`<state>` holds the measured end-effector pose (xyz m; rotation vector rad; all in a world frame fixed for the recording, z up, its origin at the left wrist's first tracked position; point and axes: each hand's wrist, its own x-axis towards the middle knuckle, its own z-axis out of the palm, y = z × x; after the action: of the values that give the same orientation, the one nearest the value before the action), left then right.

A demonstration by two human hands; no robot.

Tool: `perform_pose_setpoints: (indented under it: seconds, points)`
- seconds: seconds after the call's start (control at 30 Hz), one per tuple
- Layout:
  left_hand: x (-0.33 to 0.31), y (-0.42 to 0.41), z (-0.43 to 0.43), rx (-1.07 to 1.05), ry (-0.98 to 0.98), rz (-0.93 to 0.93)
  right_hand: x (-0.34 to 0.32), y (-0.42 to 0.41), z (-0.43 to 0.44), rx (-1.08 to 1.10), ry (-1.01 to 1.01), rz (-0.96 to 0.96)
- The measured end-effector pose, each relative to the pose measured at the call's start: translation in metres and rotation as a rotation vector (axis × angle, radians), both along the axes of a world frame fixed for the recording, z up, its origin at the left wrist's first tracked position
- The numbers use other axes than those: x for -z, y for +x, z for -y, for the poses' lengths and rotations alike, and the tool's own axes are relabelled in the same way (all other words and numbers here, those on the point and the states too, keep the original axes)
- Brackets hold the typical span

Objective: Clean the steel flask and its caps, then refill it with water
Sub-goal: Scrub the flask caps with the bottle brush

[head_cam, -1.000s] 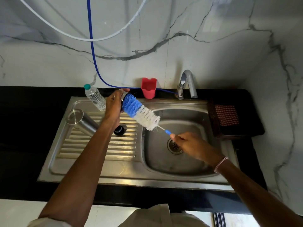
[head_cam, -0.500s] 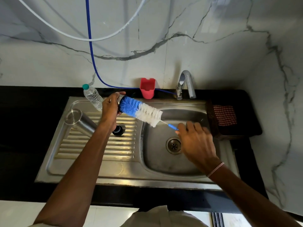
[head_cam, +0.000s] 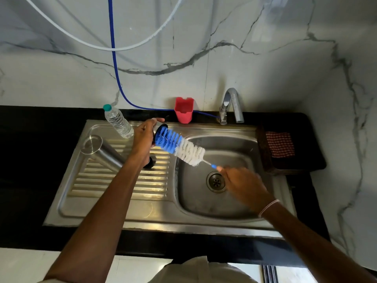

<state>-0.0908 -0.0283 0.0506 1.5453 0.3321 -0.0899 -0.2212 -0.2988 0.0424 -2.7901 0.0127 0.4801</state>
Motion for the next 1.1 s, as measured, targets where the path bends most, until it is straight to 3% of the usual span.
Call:
perform_pose_setpoints:
  seconds: [0.07, 0.13, 0.17, 0.2, 0.27, 0.3, 0.33, 0.37, 0.47, 0.53, 0.6, 0.7, 0.73, 0.77, 0.8, 0.87, 0.93, 1.0, 1.07, 1.1]
  points:
    - [0.002, 0.001, 0.002, -0.021, 0.016, 0.006, 0.001, -0.01, -0.007, -0.052, -0.28, 0.321]
    - [0.003, 0.004, 0.003, -0.039, 0.036, 0.002, -0.003, -0.01, -0.011, -0.111, -0.285, 0.361]
    - [0.004, 0.006, 0.003, -0.038, 0.048, 0.002, -0.008, -0.008, -0.013, -0.122, -0.22, 0.278]
    - [0.004, 0.006, 0.004, -0.028, 0.051, 0.003, -0.014, -0.004, -0.014, -0.097, -0.06, 0.078]
    - [0.005, 0.007, 0.004, -0.021, 0.035, 0.0, -0.025, 0.006, -0.015, 0.17, 0.591, -0.492]
    - [0.006, 0.006, 0.004, -0.032, 0.027, -0.008, -0.026, 0.01, -0.014, 0.297, 0.813, -0.656]
    - [0.006, 0.005, 0.004, -0.048, 0.024, -0.016, -0.023, 0.013, -0.011, 0.316, 0.868, -0.633]
    - [0.007, 0.005, 0.002, -0.059, 0.033, -0.024, -0.018, 0.011, -0.008, 0.249, 0.722, -0.471]
    - [0.006, 0.003, -0.001, -0.079, 0.044, -0.03, -0.005, 0.001, -0.003, -0.041, -0.114, 0.229]
    - [0.006, 0.002, -0.002, -0.081, 0.022, -0.027, 0.001, -0.005, -0.004, -0.122, -0.261, 0.428]
    - [0.006, 0.001, -0.002, -0.085, 0.003, -0.034, -0.004, -0.001, -0.012, -0.054, -0.072, 0.332]
    - [0.009, 0.0, -0.003, -0.086, 0.008, -0.049, -0.02, 0.01, -0.015, 0.364, 0.773, -0.5]
    - [0.008, 0.001, -0.003, -0.092, 0.011, -0.051, -0.022, 0.012, -0.013, 0.424, 0.935, -0.615]
    - [0.008, 0.002, -0.005, -0.097, 0.017, -0.05, -0.021, 0.012, -0.011, 0.403, 0.983, -0.591]
    - [0.007, 0.004, -0.007, -0.103, 0.017, -0.046, -0.017, 0.009, -0.009, 0.3, 0.895, -0.432]
    - [0.005, 0.006, -0.01, -0.11, 0.012, -0.042, -0.002, 0.002, -0.003, -0.022, 0.269, 0.109]
    - [0.005, 0.007, -0.01, -0.11, 0.016, -0.029, 0.001, -0.004, -0.003, -0.062, -0.208, 0.35]
    - [0.005, 0.007, -0.007, -0.112, 0.026, -0.017, 0.003, -0.009, -0.008, -0.052, -0.239, 0.4]
    - [0.006, 0.007, -0.004, -0.082, 0.033, -0.007, 0.001, -0.005, -0.008, -0.045, -0.017, 0.347]
    - [0.007, 0.006, -0.003, -0.064, 0.033, -0.003, -0.002, 0.003, -0.006, 0.045, 0.166, 0.158]
